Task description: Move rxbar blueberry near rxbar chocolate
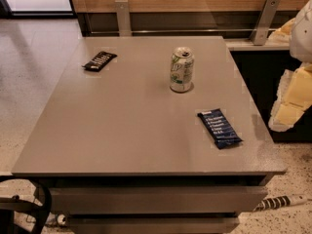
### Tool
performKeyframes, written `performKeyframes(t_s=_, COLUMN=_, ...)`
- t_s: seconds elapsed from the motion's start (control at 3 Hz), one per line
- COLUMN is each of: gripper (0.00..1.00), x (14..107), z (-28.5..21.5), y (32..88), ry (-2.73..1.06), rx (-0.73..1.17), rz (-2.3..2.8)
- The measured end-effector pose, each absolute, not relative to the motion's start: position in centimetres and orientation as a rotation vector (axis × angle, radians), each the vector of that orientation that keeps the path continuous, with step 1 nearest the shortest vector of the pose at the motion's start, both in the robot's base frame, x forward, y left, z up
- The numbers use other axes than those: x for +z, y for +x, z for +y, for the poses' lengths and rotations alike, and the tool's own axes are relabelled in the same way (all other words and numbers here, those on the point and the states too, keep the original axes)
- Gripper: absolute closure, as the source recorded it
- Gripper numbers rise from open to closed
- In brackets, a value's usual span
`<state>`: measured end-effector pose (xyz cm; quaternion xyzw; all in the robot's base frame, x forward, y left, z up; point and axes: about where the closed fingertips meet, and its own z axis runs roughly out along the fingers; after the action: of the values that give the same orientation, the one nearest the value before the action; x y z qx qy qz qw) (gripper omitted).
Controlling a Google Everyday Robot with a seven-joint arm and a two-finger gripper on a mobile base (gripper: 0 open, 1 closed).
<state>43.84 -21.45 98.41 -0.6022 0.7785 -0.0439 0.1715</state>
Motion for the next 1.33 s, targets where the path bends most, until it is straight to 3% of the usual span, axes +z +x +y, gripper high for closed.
performKeyframes(t_s=0.67, gripper=0.00, x=98.0, z=-21.5, y=44.1, ry=-1.626, rx=-0.112, rz=2.233)
performKeyframes(t_s=1.33, gripper=0.00, x=96.1, z=-21.8, y=44.6, ry=-1.187, rx=-0.052, rz=2.317)
